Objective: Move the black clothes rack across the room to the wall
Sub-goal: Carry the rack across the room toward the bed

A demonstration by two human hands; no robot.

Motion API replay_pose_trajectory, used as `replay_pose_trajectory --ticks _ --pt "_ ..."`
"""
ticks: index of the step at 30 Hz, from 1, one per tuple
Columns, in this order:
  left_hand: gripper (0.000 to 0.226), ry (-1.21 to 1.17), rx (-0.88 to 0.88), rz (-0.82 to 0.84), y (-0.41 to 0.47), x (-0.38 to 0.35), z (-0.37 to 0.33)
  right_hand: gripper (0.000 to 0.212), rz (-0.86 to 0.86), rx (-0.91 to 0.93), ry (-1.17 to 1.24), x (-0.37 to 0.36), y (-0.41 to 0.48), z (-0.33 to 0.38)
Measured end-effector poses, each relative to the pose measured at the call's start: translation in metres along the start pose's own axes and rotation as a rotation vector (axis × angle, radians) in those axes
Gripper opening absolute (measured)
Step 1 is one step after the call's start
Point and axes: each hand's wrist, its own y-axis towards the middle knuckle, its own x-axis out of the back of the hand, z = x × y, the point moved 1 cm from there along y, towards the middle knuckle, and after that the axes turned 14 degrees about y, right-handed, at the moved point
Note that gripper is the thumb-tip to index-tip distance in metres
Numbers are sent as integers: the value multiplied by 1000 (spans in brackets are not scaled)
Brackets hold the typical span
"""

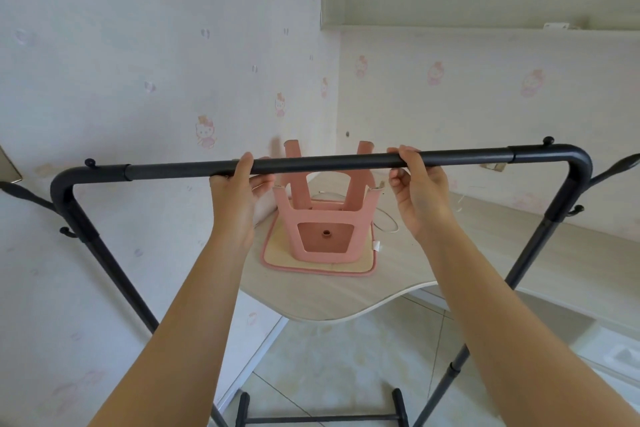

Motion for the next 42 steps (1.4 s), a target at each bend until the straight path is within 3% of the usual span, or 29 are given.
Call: replay_pose_trajectory --ticks 20,28,35,42 --pt "22 53 57 191 -25 -53 14 8 -126 176 -60 39 -36 58" --pt "18 68 68 286 -51 -81 20 32 -205 274 -86 60 -63 91" --pt "22 52 82 393 -73 -108 25 21 -269 342 -101 79 -85 116" --pt "58 9 113 470 -88 -134 36 18 -322 401 -134 95 -114 142"
